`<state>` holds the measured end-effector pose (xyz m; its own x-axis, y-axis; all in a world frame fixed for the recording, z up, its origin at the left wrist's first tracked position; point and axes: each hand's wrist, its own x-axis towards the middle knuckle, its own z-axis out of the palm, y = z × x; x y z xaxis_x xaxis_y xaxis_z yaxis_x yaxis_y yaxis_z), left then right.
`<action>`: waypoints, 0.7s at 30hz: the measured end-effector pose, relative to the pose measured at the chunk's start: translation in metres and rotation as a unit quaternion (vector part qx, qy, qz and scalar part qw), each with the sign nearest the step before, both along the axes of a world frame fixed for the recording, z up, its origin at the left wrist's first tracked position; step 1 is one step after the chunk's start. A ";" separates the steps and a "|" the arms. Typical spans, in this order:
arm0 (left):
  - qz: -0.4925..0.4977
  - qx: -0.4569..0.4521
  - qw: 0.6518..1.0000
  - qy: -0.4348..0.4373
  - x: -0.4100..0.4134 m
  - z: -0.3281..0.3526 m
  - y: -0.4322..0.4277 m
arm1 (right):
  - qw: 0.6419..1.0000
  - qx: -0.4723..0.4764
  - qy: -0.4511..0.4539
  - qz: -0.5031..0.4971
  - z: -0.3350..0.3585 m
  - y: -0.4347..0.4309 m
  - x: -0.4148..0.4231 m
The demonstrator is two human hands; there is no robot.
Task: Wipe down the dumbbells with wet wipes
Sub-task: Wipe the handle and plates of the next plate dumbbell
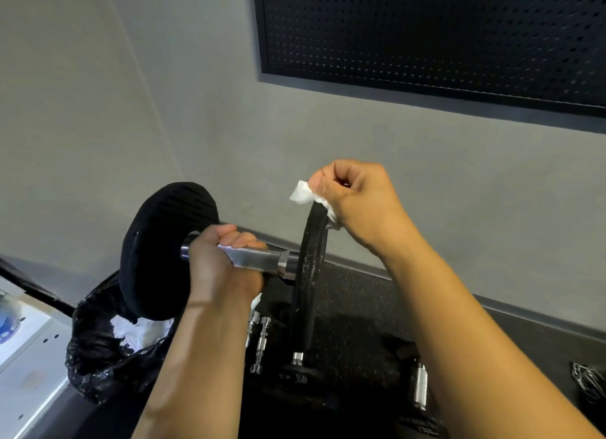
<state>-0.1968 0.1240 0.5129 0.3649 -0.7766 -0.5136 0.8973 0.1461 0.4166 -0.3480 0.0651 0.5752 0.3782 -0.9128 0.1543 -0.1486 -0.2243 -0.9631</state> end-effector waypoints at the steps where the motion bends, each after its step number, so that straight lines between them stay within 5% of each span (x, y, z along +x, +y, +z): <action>1: 0.001 0.011 1.000 -0.010 -0.002 -0.004 -0.002 | 0.999 0.030 -0.006 0.008 -0.001 -0.006 0.000; 8: -0.030 -0.001 0.999 -0.022 -0.008 -0.001 0.001 | 0.977 0.211 0.014 0.021 -0.040 -0.036 -0.017; 12: 0.000 0.003 0.999 0.046 -0.016 0.022 -0.003 | 0.960 0.280 0.009 -0.021 -0.077 -0.023 -0.025; 17: 0.011 -0.010 1.000 -0.009 -0.018 0.028 -0.010 | 0.917 0.329 -0.210 -0.077 -0.092 0.010 -0.016; 21: 0.112 -0.002 0.988 0.102 -0.025 0.035 -0.018 | 0.921 0.230 -0.260 -0.176 -0.095 0.033 -0.013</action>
<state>-0.2214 0.1055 0.5481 0.4172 -0.6901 -0.5914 0.9074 0.3526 0.2287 -0.3605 0.0977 0.4803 0.0294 -0.9788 -0.2025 0.3743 0.1986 -0.9058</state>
